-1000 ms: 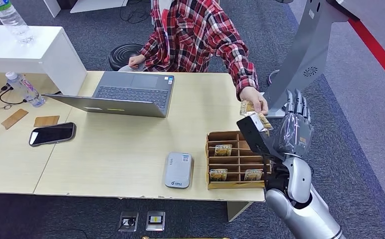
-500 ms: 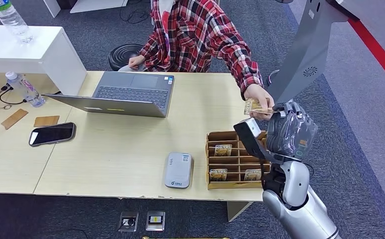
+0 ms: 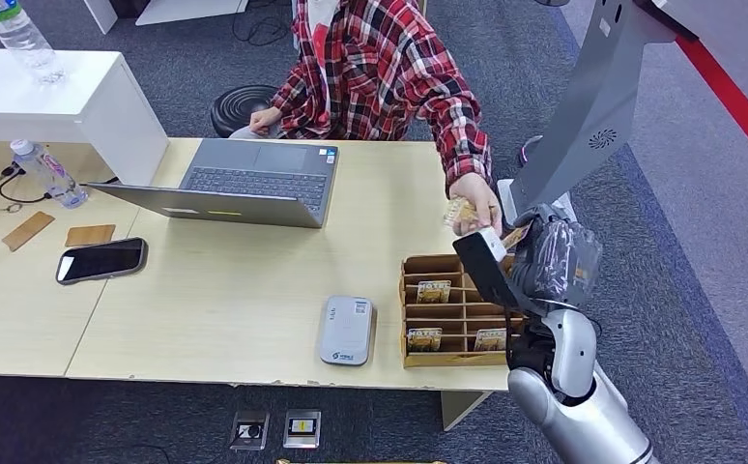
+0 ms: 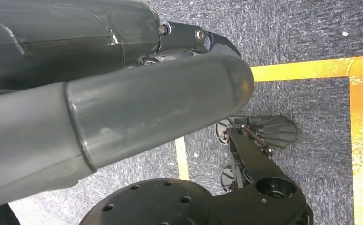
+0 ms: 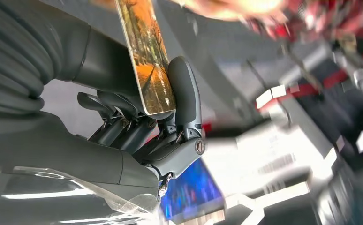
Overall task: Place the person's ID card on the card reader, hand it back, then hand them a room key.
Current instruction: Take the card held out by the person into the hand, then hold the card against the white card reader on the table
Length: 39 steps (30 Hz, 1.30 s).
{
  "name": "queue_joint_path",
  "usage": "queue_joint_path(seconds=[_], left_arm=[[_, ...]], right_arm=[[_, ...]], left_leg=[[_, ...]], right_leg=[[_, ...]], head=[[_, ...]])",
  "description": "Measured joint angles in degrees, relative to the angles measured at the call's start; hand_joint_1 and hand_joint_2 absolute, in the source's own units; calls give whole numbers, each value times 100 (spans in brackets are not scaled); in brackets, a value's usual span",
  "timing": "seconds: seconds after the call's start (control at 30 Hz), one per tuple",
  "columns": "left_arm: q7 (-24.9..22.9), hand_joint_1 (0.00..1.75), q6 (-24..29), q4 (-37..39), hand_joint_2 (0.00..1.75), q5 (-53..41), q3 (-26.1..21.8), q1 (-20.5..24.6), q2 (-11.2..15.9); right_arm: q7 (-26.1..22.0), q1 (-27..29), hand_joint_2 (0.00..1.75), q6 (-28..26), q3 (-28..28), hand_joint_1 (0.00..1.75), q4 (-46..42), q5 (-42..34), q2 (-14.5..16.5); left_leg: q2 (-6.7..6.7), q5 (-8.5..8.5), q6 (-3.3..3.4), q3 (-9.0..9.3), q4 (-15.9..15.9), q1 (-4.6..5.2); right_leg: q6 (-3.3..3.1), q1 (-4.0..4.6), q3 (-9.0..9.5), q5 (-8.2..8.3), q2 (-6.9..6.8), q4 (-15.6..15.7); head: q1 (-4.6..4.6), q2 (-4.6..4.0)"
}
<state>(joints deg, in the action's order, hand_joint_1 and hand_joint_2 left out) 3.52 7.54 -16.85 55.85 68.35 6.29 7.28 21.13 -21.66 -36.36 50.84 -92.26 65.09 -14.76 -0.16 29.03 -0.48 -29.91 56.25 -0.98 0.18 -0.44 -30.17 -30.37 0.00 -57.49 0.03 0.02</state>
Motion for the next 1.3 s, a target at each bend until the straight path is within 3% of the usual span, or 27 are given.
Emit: queue_joint_path(seconds=[0.27, 0.8, 1.3], left_arm=[[0, 0, -10, 0, 0, -42, 2, 12, -5], [0, 0, -120, 0, 0, -238, 3, 226, -10], [-14, 0, -205, 0, 0, -425, 2, 429, -61]], right_arm=[[-398, -75, 175, 414, 132, 175, 324, -993, 199], [-1348, -706, 175, 637, 692, 175, 1223, -2469, 1182], [-1771, -1202, 175, 1031, 1236, 175, 2348, -2828, 1874]], left_leg=[[-1, 0, 0, -1, 0, -1], [-1, -4, -5, -2, 0, -4], [-1, -4, -5, -3, -1, -5]], right_leg=[[0, 2, 0, 0, 0, -1], [-3, 5, 1, -2, 0, -4], [-4, 6, -2, -2, 0, -4]], head=[[1, 0], [1, 0], [1, 0]])
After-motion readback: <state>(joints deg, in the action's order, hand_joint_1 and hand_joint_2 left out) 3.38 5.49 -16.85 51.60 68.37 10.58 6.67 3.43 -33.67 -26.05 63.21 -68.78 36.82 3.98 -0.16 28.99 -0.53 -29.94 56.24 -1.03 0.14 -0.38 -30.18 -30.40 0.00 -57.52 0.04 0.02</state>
